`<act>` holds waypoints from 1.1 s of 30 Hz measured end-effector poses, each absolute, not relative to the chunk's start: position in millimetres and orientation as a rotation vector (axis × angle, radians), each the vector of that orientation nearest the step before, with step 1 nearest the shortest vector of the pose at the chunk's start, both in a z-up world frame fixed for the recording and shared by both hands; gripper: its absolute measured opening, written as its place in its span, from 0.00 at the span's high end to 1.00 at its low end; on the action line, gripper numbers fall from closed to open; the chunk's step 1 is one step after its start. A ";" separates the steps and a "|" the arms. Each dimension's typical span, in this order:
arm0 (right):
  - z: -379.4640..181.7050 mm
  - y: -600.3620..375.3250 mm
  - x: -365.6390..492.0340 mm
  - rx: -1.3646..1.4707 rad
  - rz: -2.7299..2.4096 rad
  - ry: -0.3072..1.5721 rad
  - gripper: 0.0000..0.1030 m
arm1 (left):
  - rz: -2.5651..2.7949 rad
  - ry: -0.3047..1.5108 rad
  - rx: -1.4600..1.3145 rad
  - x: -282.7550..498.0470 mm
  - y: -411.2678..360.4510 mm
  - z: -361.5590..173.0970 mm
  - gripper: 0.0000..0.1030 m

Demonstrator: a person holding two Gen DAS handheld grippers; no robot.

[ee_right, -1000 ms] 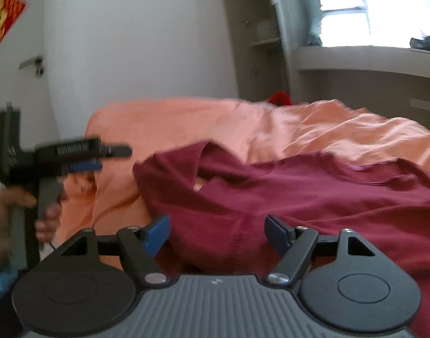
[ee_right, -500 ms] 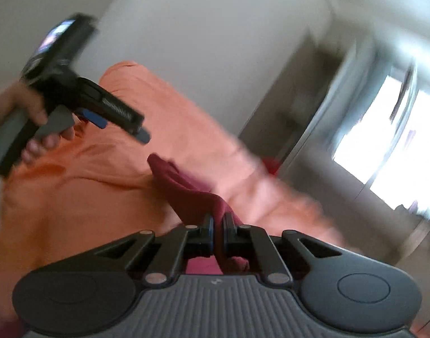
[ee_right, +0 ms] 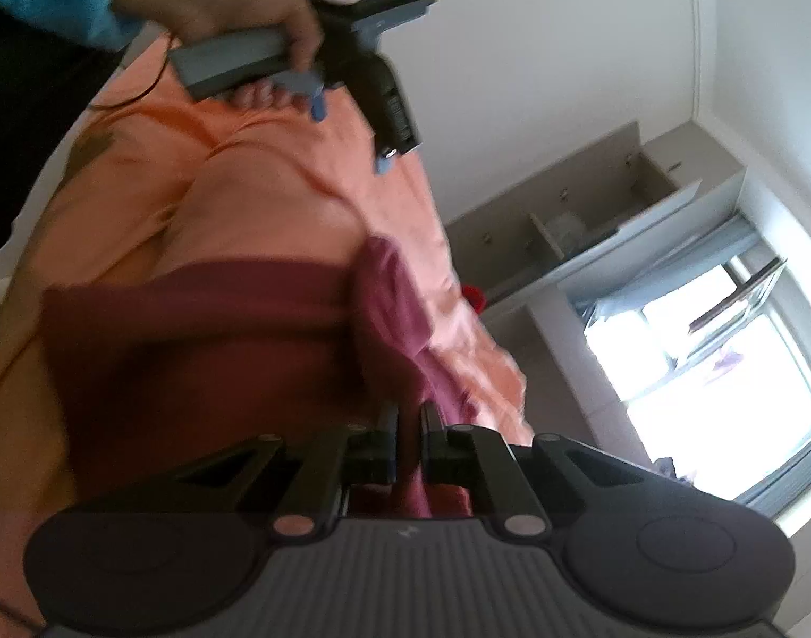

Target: Fold small clothes

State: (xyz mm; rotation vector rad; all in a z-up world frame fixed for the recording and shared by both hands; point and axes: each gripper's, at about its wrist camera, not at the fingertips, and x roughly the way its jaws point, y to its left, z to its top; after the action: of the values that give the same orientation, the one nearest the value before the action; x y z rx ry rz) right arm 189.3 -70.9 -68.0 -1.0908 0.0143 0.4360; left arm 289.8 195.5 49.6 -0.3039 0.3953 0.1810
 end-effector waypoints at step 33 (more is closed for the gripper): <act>9.6 -124.8 208.7 -0.318 0.723 0.251 0.93 | 0.164 0.436 -0.318 294.8 192.7 43.4 0.03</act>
State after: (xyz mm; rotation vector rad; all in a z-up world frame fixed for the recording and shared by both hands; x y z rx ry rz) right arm 208.7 -124.8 9.6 -0.3182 0.2506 0.7225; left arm 294.8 192.7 43.4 -0.3176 0.4359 0.1639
